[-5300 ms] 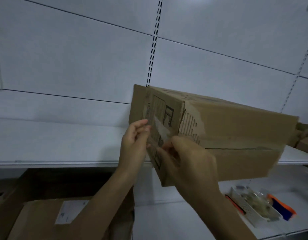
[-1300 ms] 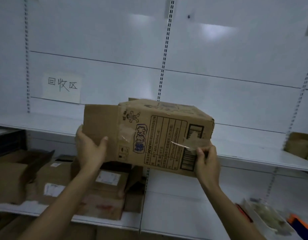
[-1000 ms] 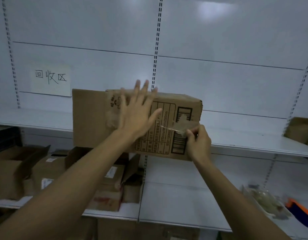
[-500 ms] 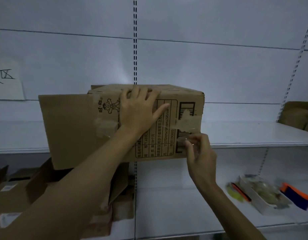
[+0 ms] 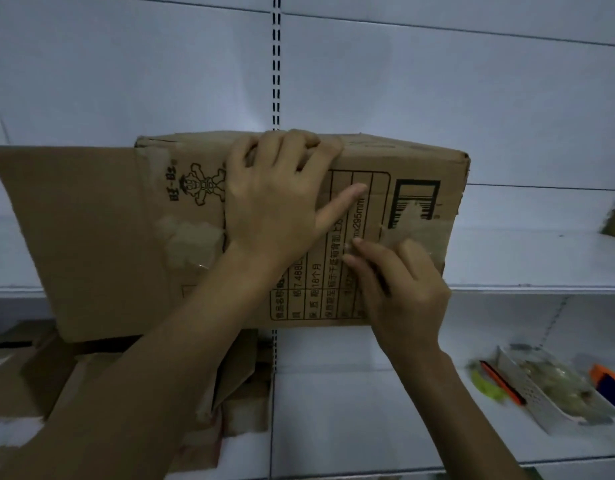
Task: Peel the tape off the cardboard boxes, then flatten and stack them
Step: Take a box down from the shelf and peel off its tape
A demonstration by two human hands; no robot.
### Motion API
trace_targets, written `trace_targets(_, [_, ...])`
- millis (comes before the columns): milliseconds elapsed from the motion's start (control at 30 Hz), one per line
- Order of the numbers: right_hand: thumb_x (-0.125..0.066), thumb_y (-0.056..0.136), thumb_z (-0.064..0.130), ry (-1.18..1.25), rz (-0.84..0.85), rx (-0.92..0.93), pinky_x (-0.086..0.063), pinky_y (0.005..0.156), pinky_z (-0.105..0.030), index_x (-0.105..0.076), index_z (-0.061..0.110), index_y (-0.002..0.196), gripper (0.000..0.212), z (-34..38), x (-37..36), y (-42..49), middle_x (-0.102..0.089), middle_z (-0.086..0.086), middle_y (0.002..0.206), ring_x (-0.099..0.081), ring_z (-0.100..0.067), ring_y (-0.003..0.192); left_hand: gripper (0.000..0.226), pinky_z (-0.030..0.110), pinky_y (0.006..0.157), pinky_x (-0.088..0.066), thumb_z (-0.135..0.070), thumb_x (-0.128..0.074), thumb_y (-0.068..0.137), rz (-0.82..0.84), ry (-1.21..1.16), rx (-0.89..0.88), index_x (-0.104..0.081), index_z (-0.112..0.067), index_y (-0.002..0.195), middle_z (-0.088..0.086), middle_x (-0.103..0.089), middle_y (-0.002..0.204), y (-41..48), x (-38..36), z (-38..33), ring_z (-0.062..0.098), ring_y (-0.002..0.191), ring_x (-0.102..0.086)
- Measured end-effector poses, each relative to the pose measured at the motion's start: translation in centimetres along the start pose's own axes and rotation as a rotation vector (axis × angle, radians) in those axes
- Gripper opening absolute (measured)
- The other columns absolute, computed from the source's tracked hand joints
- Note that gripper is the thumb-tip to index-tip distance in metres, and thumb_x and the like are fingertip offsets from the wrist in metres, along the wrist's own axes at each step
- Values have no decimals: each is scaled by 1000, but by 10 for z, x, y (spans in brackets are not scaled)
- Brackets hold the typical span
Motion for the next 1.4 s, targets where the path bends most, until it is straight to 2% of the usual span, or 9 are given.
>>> trace_targets(333, [-63,91,26,161,-17,61,-36,48,-30,-56,6,61,37,-11,5,0,-52,-7,62,-44,-17,54,54,37,90,-31,-63,-39,90,10,56,30,-66,-22,112,1,-65,103,0,4,-4,22,97,-57])
trace_targets(533, [-50,92,32,413,142,-323,-40,46,-15,-55,24,103,15,-45,12,-27,-53,18,64,-53,-6,52,53,37,91,-30,-62,-38,90,31,54,43,-64,-21,114,2,-64,104,-1,3,-4,22,98,-55])
trace_targets(633, [-59,88,33,489,126,-441,-36,46,-17,-56,22,73,19,-50,22,-39,-49,11,55,-49,-10,51,51,37,92,-31,-60,-41,90,27,56,44,-63,-21,114,3,-64,103,-1,4,-5,23,98,-55])
trace_targets(733, [-67,85,30,559,91,-524,-30,49,-11,-49,17,63,31,-48,24,-46,-41,7,52,-39,-10,49,50,37,92,-31,-59,-42,91,14,64,46,-62,-21,115,4,-64,103,-3,5,-6,23,98,-54])
trace_targets(933, [-73,84,19,319,84,-412,-36,58,-2,-68,13,99,17,-33,20,-32,-50,19,72,-44,0,58,49,36,89,-31,-60,-44,90,-49,66,55,-63,-21,112,7,-64,101,-11,12,-6,20,97,-44])
trace_targets(1000, [-72,84,15,291,55,-368,-43,62,-8,-70,12,106,22,-32,19,-28,-66,10,79,-55,-4,66,49,36,87,-31,-61,-45,89,-68,70,62,-64,-20,110,7,-64,99,-15,16,-6,20,95,-43])
trace_targets(1100, [-71,87,13,202,0,-250,-48,48,-32,-74,12,103,16,-27,20,-29,-67,-3,74,-58,-16,57,50,37,86,-32,-61,-45,89,-75,61,78,-66,-20,108,7,-65,98,-15,17,-7,20,93,-44])
trace_targets(1233, [-70,88,11,124,-65,-196,-41,42,-33,-76,9,93,8,-26,22,-24,-62,-5,66,-52,-21,49,51,36,87,-30,-62,-43,89,-40,14,76,-66,-21,110,6,-64,100,-12,15,-6,19,95,-42])
trace_targets(1400, [-54,97,23,16,-6,-239,-45,45,-35,-68,8,89,22,-21,12,-10,-68,-2,77,-58,-19,56,53,36,83,-29,-64,-38,91,-4,-18,-31,-65,-22,108,3,-64,97,3,10,-3,26,93,-55])
Point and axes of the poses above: each hand's wrist, its own y-axis towards the middle knuckle, its own x-axis out of the back of the hand, z = x × y, the point moved 9 cm from there along y, towards the middle knuckle
